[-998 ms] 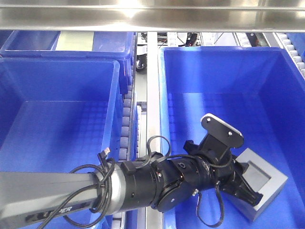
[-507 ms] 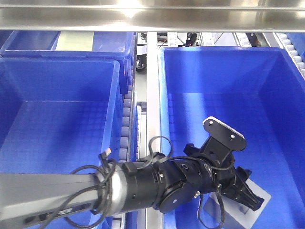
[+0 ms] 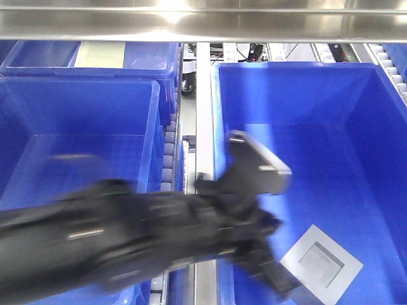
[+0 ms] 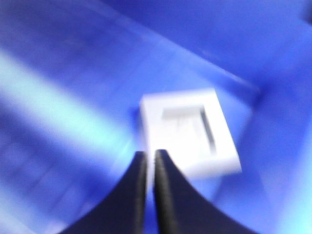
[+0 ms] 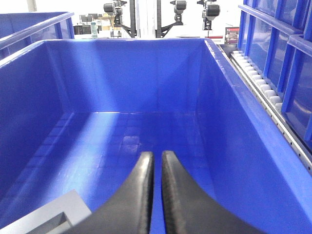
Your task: Sort gray base to blue bin
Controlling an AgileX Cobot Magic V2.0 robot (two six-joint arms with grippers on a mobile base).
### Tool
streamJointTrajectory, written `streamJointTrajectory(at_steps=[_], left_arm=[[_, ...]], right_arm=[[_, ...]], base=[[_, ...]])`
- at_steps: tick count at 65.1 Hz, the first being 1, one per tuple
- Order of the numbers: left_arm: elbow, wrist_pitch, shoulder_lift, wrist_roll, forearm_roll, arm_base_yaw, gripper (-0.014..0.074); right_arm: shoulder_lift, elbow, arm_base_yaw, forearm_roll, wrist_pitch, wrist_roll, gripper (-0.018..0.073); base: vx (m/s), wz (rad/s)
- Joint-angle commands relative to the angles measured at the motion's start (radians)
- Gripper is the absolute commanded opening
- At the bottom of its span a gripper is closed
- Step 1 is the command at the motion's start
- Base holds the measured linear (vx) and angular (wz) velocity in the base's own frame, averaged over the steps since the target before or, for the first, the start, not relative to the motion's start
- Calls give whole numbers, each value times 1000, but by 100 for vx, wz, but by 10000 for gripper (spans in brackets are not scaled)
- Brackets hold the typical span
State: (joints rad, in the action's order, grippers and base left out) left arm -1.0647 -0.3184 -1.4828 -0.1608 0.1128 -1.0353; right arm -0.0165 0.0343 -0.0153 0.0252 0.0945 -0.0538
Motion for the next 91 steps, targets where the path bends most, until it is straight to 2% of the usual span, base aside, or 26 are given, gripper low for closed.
streamJointTrajectory(at_steps=[1, 38, 56, 65, 91], left_arm=[[53, 24, 158, -5, 11, -6, -7], [487, -22, 854, -9, 9, -6, -7], [628, -66, 1143, -9, 1, -6, -6], [640, -94, 1211, -9, 2, -6, -6], [640, -96, 1216, -9, 2, -6, -6]], right_arm=[[-7, -4, 0, 6, -78, 7, -4], [-7, -4, 0, 6, -78, 7, -4], [-7, -4, 0, 6, -78, 7, -4], [-7, -4, 0, 6, -78, 7, -4], [-7, -4, 0, 6, -78, 7, -4]], base=[[0, 0], [0, 0], [0, 0], [0, 0], [0, 0]])
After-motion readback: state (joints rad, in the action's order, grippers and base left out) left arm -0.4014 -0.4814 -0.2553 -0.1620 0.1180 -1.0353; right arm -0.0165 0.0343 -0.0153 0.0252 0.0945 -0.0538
